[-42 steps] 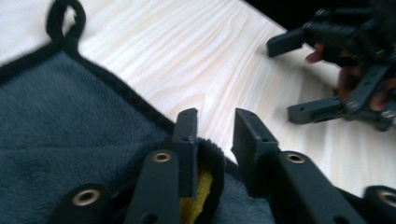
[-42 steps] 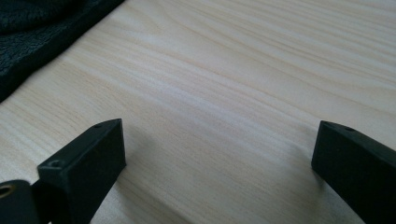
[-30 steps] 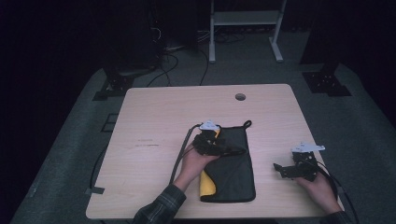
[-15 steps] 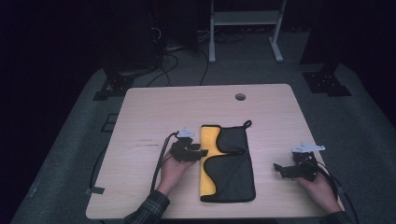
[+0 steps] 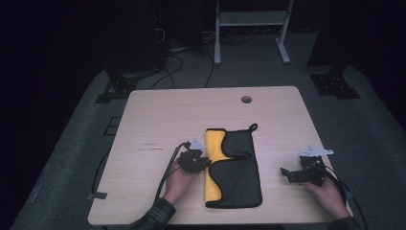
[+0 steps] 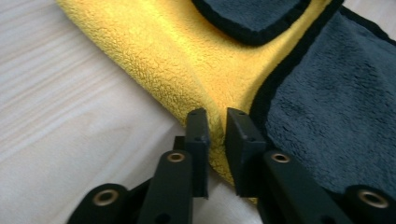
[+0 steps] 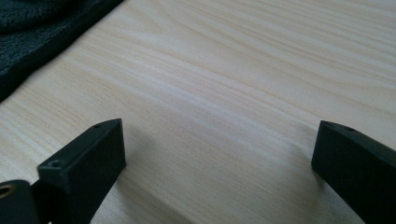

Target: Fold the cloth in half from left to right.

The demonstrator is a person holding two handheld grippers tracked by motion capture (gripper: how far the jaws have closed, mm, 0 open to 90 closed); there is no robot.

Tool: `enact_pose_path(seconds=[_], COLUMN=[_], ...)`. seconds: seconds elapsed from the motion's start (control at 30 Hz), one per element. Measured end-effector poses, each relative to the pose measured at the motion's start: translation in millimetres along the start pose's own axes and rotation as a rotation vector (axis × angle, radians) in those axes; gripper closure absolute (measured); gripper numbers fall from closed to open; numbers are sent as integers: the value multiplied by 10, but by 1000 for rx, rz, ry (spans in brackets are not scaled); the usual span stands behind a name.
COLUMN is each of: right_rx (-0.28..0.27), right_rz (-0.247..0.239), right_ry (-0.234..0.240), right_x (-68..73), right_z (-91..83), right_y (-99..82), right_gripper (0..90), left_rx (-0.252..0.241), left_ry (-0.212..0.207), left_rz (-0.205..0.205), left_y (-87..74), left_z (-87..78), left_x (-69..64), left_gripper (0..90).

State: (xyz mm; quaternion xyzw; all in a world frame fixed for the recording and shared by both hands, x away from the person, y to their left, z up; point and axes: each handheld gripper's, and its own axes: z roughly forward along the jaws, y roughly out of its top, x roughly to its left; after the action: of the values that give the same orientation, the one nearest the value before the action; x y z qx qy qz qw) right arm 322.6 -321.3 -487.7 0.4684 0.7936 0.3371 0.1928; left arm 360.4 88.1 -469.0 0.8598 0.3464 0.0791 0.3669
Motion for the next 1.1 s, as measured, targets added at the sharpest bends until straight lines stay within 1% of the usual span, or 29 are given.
enact_pose_path(seconds=[0.03,0.17,0.27,0.43,0.57,0.63,0.67,0.7,0.77,0.83,0.87,0.9,0.93,0.97,1.0,1.1], right_rx=[0,0,0,0,0,0,0,0,0,0,0,0,0,0,0,0], right_rz=[0,0,0,-1,-1,-1,-1,-1,-1,-1,-1,-1,-1,-2,-2,-2], right_ry=[0,0,0,0,0,0,0,0,0,0,0,0,0,0,-1,-1], right_x=[0,0,0,0,0,0,0,0,0,0,0,0,0,0,-1,-1], right_z=[0,0,0,0,0,0,0,0,0,0,0,0,0,0,0,0], right_y=[0,0,0,0,0,0,0,0,0,0,0,0,0,0,0,-1], right_gripper=[19,19,19,19,19,19,19,19,19,19,19,19,19,19,19,19], left_rx=[1,4,8,9,10,12,14,12,7,6,3,3,-2,-4,-13,-34], left_ry=[-5,-27,-30,-27,-4,12,28,33,47,56,66,71,76,78,85,105], left_rz=[1,-18,-20,-24,-29,-21,-9,-13,-3,6,11,14,9,0,-3,2], left_y=[-8,-67,-120,-207,-237,-235,-234,-235,-239,-248,-252,-255,-260,-265,-274,-318], left_z=[-10,-82,-149,-255,-301,-312,-318,-318,-323,-330,-333,-345,-359,-384,-402,-500], left_x=[4,11,27,93,177,213,234,239,258,259,257,263,274,296,307,358], left_gripper=[821,843,847,848,848,847,847,846,844,798,760,715,658,578,519,402])
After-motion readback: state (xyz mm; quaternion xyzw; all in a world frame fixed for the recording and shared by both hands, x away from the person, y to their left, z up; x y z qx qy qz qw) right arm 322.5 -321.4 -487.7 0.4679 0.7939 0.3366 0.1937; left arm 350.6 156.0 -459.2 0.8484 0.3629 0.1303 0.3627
